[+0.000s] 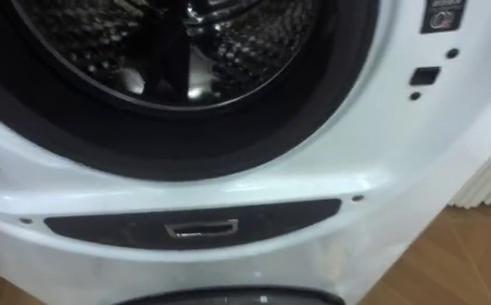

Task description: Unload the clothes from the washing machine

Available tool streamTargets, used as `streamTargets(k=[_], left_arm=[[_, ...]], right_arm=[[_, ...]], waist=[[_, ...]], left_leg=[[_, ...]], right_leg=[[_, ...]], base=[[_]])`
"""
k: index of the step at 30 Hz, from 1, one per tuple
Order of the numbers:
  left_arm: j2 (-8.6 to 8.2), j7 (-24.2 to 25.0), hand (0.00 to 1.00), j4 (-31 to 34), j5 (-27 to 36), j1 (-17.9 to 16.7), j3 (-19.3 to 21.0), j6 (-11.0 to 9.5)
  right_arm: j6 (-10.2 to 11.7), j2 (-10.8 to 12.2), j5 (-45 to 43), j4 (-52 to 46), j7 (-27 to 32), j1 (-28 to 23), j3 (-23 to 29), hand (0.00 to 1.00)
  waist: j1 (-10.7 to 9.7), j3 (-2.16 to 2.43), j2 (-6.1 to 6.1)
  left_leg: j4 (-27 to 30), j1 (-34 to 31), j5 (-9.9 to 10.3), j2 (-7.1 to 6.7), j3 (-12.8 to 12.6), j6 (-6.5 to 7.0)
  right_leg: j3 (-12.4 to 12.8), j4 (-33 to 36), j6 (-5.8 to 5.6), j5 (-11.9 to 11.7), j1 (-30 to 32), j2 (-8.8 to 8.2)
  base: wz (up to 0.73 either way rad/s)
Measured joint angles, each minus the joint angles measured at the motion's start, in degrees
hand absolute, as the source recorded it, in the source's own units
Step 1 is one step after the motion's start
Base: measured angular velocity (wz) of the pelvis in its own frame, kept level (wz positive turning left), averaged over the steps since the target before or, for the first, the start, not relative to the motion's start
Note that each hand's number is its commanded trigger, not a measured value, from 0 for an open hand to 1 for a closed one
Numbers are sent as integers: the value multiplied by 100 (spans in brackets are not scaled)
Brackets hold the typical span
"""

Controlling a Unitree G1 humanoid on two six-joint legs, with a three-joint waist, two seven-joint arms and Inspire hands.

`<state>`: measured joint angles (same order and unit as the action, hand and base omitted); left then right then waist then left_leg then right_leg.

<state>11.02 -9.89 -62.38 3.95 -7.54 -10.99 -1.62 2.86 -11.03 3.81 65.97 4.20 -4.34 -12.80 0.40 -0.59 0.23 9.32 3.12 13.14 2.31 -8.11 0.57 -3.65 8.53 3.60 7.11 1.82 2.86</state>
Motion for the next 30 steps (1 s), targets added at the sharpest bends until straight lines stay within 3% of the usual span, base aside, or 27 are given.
streamTargets(k=[3, 10, 14, 22, 30], left_arm=[[-123, 18, 0, 4, -236, -8, 192, 27], [-144, 105, 0, 55, -464, -60, 449, 114], [-146, 207, 0, 54, -500, -213, 686, 143], [-152, 317, 0, 45, -870, -215, 767, 145], [-125, 439, 0, 35, -1264, -322, 755, 399]], right_arm=[[-106, 8, 58, 179, -113, 76, 0, 0], [-309, 35, 53, 219, -255, 147, 30, 0], [-303, 76, 37, 214, -298, 102, 74, 0], [-280, 90, 49, 50, -198, -50, 121, 0], [-266, 52, -217, -175, -210, -135, 173, 0]], waist=[[8, -9, -10], [16, 18, -63], [41, 16, -57], [134, 32, -13], [112, 20, 42]], left_leg=[[-5, 145, 0, 0, 83, 0], [18, 186, 2, -77, 227, 3], [35, 253, 6, -77, 234, 11], [42, 243, 5, -95, 367, 13], [105, 242, 5, -134, 421, 12]], right_leg=[[-156, -5, -10, 6, -184, -24], [-268, -86, -54, 47, -332, -96], [-296, -72, -65, 74, -388, -105], [-444, -82, -65, 52, -504, -127], [-560, -78, -89, 125, -578, -180]], base=[[20], [14], [6], [10], [8]])
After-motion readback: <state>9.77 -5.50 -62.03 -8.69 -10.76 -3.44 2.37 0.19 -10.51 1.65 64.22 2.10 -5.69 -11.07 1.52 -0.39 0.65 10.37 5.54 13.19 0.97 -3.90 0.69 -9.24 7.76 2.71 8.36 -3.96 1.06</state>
